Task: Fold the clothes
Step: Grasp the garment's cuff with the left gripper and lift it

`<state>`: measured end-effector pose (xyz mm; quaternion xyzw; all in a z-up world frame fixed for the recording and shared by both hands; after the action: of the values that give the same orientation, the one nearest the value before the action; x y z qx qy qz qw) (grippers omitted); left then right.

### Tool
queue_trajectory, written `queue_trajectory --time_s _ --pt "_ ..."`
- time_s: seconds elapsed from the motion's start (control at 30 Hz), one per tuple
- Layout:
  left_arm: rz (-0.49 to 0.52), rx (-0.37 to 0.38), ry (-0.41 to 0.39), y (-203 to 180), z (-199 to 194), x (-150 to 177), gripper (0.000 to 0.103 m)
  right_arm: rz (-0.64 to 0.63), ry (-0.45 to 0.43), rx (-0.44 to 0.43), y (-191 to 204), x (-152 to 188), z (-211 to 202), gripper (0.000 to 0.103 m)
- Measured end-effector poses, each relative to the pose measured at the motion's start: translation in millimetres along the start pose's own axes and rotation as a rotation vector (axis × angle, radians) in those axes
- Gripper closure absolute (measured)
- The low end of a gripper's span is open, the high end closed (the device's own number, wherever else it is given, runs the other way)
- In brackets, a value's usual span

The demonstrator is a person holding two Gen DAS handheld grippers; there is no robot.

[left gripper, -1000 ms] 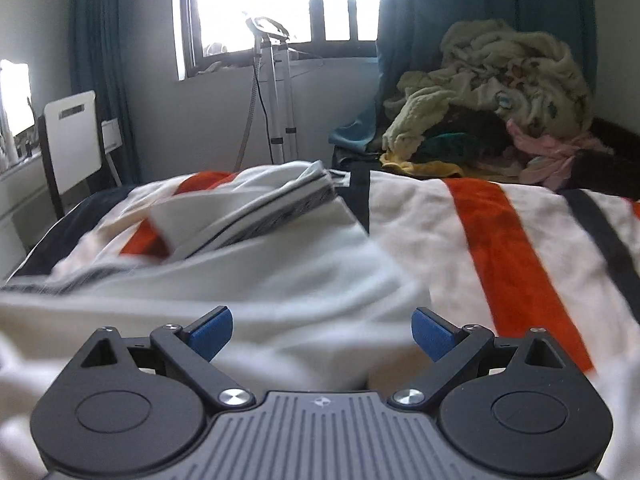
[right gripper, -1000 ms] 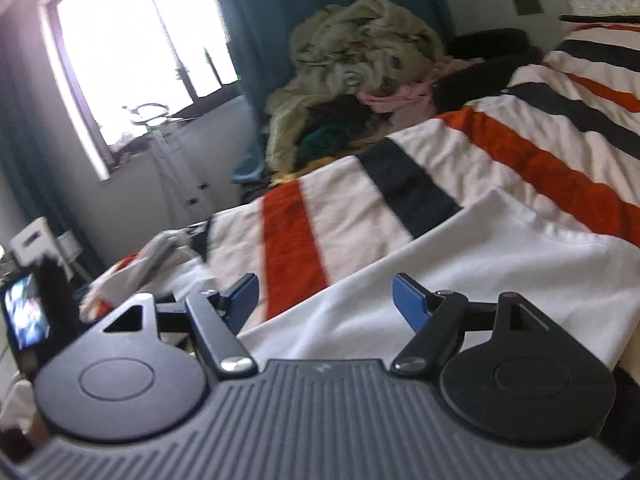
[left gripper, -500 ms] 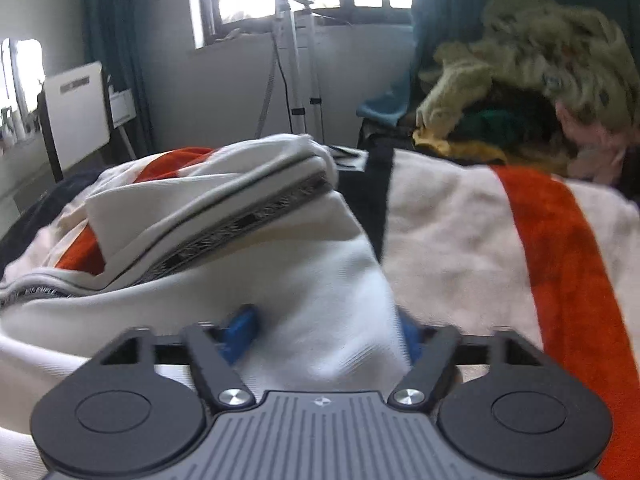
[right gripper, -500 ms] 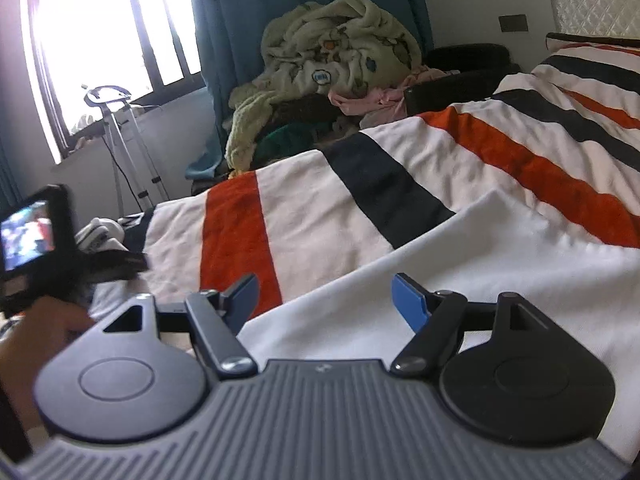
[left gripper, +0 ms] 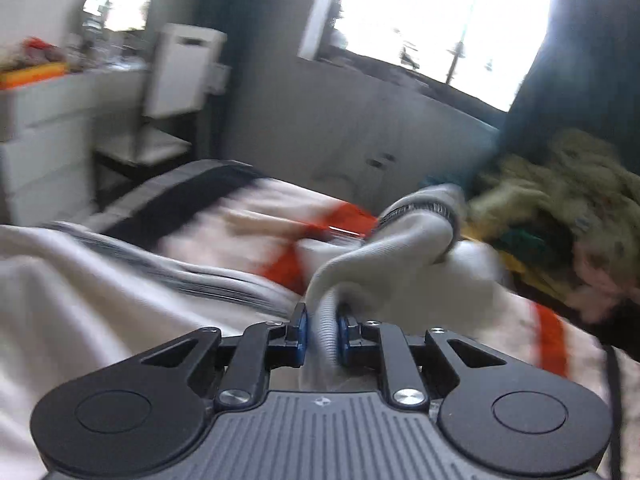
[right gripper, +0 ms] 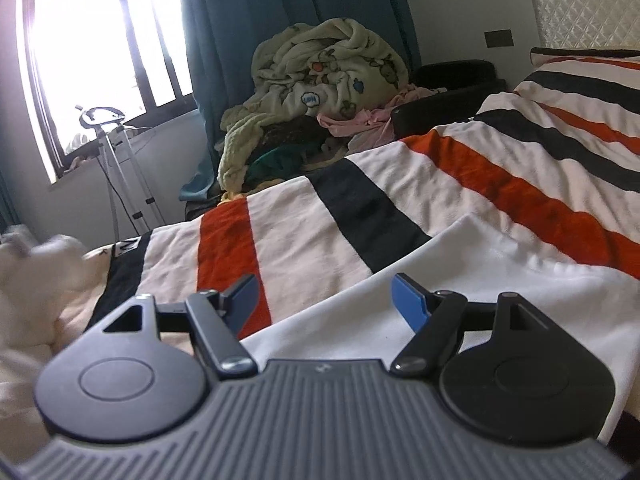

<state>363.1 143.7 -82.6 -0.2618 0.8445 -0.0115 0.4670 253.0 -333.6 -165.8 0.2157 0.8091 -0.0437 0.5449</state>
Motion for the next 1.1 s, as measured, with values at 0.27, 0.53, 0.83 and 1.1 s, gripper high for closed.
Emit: queue_trajectory --time_s 0.27,0.53,0.83,1.1 --pt "-0.097 -0.096 0.066 105.3 -13.2 6.9 0.078 -0.078 0.001 -0.045 18.3 4.3 -9.0 0.027" --pt "0.106 0.092 -0.09 44.5 -119.0 10.0 0.039 -0.102 -0.016 -0.147 38.3 3.2 -28.3 0.027" --pt "0.254 0.229 -0.163 -7.8 -197.2 74.3 0.004 -0.149 -0.036 -0.266 64.6 4.6 -57.2 0.027" --pt "0.201 0.271 -0.025 13.7 -168.3 109.9 0.003 -0.164 -0.028 -0.33 84.1 14.4 -72.7 0.027"
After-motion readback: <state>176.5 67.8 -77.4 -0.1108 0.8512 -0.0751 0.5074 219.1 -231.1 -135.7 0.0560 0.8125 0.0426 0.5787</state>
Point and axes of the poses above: each gripper's, at about its wrist camera, not at the fingertips, and z roughly the way its jaws point, y to its left, x to its underside, the point moved 9 cm from there along z, roughly the way its jaws point, and after that the axes turned 7 degrees about -z, right-handed, at the moved point
